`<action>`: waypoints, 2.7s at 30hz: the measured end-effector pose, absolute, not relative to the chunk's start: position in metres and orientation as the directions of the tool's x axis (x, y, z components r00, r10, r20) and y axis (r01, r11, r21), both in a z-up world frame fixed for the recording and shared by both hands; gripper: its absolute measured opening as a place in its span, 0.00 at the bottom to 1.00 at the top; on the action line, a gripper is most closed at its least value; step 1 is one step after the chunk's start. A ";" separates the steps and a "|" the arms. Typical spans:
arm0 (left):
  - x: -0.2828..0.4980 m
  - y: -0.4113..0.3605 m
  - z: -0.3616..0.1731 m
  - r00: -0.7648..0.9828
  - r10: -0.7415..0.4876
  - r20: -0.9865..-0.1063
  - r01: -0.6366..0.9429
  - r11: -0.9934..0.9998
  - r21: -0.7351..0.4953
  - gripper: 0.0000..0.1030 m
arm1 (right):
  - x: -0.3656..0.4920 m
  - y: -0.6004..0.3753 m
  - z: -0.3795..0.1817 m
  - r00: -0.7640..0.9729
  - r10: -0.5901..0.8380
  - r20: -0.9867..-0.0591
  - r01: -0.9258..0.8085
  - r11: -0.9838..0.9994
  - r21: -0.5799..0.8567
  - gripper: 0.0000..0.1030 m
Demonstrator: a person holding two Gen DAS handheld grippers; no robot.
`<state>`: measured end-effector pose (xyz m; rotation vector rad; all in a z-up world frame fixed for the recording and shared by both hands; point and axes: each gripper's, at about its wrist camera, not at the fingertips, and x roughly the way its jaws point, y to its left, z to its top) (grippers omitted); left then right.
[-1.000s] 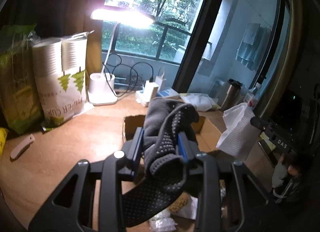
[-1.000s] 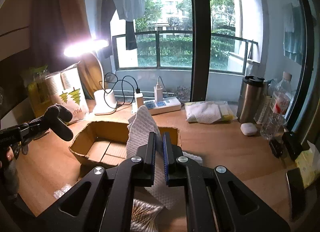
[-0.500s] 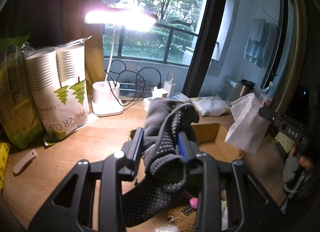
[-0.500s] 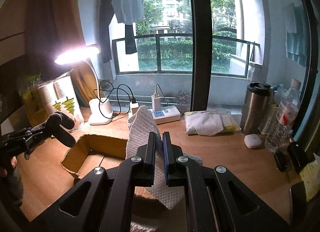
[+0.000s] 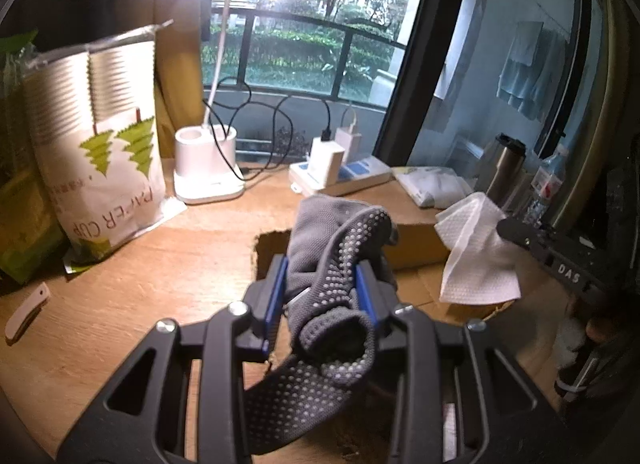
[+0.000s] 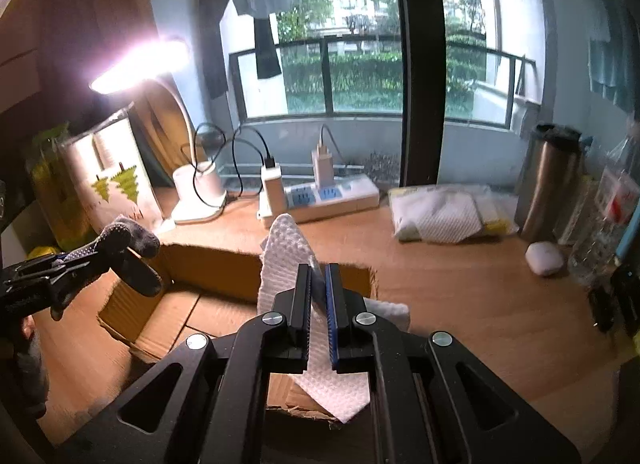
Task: Organize soft objects
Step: 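Carry the grey glove with left gripper while right gripper carries white wipe into box, then open both grippers over the box and withdraw toward the pile, then grasp the pink plush with left gripper while right gripper grasps cotton swab bag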
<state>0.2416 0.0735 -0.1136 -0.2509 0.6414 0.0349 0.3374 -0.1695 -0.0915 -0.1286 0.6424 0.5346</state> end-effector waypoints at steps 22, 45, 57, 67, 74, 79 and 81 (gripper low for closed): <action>0.252 0.061 -0.128 0.751 -0.032 -0.660 -0.121 0.975 -0.185 0.51 | 0.345 -0.150 -0.143 0.561 0.392 -0.729 -0.528 0.848 0.050 0.40; 0.198 0.049 -0.114 0.772 -0.042 -0.635 -0.104 0.976 -0.190 0.60 | 0.285 -0.164 -0.111 0.615 0.386 -0.687 -0.508 0.861 0.029 0.51; 0.174 0.039 -0.124 0.760 -0.061 -0.647 -0.086 0.977 -0.193 0.60 | 0.254 -0.171 -0.117 0.610 0.376 -0.697 -0.503 0.864 0.026 0.51; 0.168 0.018 -0.138 0.725 -0.082 -0.684 -0.057 0.982 -0.178 0.60 | 0.241 -0.182 -0.146 0.552 0.377 -0.744 -0.505 0.861 0.061 0.64; 0.178 -0.004 -0.144 0.697 -0.067 -0.714 -0.054 0.988 -0.146 0.60 | 0.243 -0.187 -0.163 0.501 0.405 -0.765 -0.524 0.845 0.104 0.64; 0.189 -0.015 -0.149 0.673 -0.047 -0.738 -0.067 0.990 -0.123 0.60 | 0.246 -0.191 -0.171 0.482 0.426 -0.766 -0.547 0.829 0.117 0.66; 0.194 -0.022 -0.149 0.667 -0.038 -0.744 -0.067 0.992 -0.110 0.60 | 0.248 -0.192 -0.175 0.475 0.422 -0.773 -0.551 0.827 0.113 0.68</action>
